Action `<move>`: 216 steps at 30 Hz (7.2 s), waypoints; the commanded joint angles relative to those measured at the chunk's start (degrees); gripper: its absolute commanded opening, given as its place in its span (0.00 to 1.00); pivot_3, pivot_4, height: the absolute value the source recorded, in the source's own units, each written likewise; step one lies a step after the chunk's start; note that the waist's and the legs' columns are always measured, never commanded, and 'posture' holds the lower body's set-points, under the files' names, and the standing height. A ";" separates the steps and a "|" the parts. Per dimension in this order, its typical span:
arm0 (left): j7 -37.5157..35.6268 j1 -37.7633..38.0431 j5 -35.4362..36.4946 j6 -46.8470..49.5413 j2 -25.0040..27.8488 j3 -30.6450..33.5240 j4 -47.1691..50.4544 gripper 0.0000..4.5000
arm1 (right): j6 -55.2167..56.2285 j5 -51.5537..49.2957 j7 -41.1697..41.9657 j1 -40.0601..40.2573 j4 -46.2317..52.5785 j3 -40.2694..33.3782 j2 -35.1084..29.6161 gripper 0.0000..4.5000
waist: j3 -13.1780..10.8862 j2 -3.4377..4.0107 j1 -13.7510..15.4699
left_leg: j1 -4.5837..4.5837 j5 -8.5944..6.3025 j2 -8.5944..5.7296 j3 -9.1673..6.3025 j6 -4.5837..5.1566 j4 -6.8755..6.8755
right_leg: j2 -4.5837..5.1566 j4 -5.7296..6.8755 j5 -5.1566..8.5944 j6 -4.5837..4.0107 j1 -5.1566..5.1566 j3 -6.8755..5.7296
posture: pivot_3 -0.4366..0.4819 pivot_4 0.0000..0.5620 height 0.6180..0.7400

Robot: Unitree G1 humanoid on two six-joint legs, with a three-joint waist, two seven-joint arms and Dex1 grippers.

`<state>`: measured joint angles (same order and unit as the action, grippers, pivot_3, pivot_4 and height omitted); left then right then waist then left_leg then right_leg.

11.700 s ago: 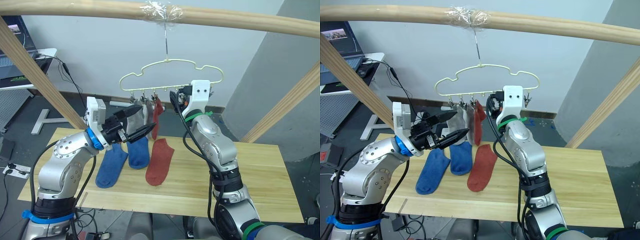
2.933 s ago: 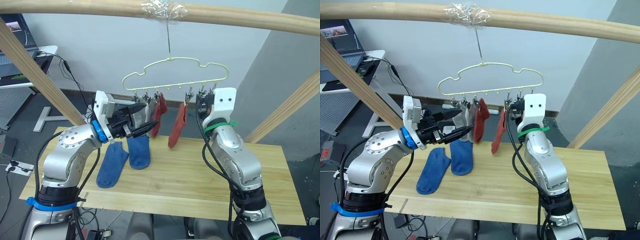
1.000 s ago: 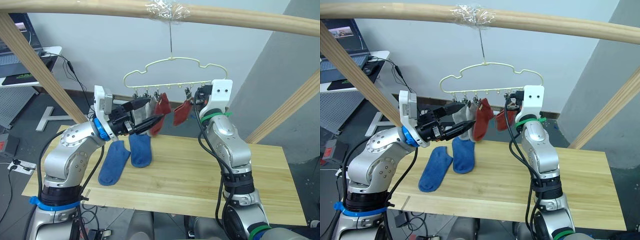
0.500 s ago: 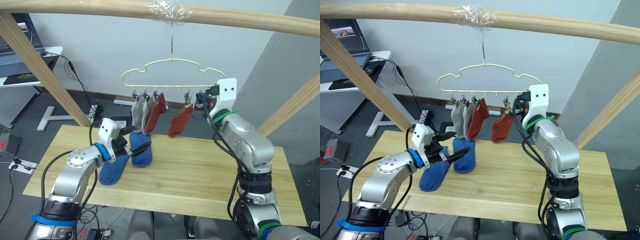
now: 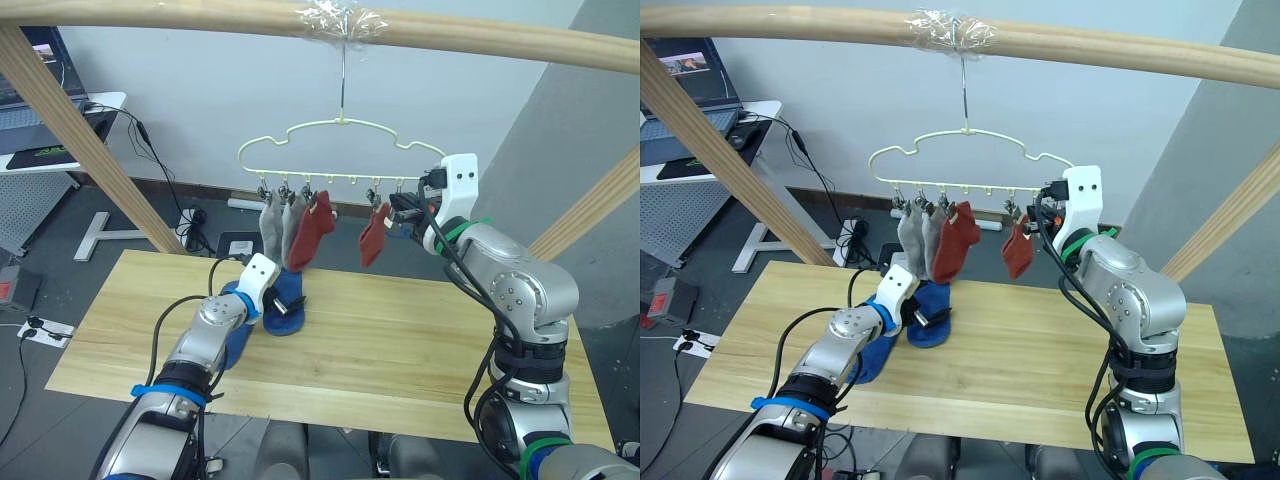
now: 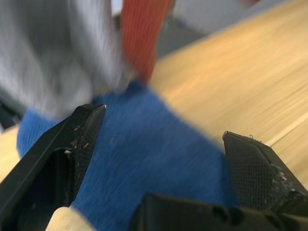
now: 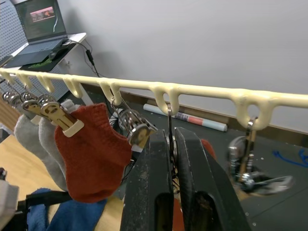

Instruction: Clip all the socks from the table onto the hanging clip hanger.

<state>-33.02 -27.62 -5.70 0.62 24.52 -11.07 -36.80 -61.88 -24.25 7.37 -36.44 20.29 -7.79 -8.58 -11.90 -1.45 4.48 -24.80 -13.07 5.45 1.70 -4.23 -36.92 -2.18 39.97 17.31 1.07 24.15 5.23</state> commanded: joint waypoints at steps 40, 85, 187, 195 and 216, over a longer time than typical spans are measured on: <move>-30.20 7.79 22.73 -5.07 -7.34 2.58 32.76 0.01 | -22.18 -11.28 -2.93 -7.88 -4.33 -23.75 -3.12 0.00 | 0.26 0.07 0.05 | 0.02 0.01 -0.01 -0.04 0.01 -0.04 | 0.03 0.00 -0.01 0.01 -0.11 -0.06 | 0.63 0.40 1.00; -22.13 -2.42 21.66 -17.78 -19.68 0.96 21.39 0.01 | 0.16 -88.75 -62.89 -3.31 -13.54 -16.19 -11.48 0.00 | 0.16 0.01 -1.46 | -0.20 -0.09 -0.03 -0.04 0.20 0.07 | 0.05 -0.59 -0.02 0.06 -0.17 -0.04 | 0.59 0.41 1.00; -22.04 3.27 35.44 16.33 1.31 11.54 50.15 0.94 | 24.54 16.06 -16.72 4.92 -2.47 9.72 8.60 0.46 | -0.04 0.08 -2.69 | -0.10 -0.08 0.02 0.02 0.17 0.03 | 0.01 -0.37 -0.04 0.11 -0.03 0.11 | 0.69 0.41 1.00; -22.27 2.79 36.27 15.54 0.80 11.62 50.31 0.94 | 25.99 16.78 -15.62 3.54 -4.33 9.13 9.55 0.46 | -0.04 0.09 -2.67 | -0.10 -0.07 0.02 0.03 0.17 0.03 | 0.01 -0.36 -0.04 0.11 -0.03 0.12 | 0.70 0.39 1.00; -11.91 8.97 26.78 15.11 1.93 12.80 38.82 0.97 | 14.68 10.28 -4.46 4.58 1.05 4.30 -0.23 0.00 | -0.04 0.09 -2.27 | -0.08 -0.08 0.01 0.03 0.17 0.01 | 0.03 -0.35 -0.04 0.11 -0.05 0.13 | 0.66 0.42 1.00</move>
<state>-47.83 -20.02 24.69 17.11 25.23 0.14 6.70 -43.23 -11.15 0.87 -32.15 17.47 -0.66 -7.65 -11.94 -1.36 2.22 -24.81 -13.15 5.45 1.74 -4.06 -36.89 -2.15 39.64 17.27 1.18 24.08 5.36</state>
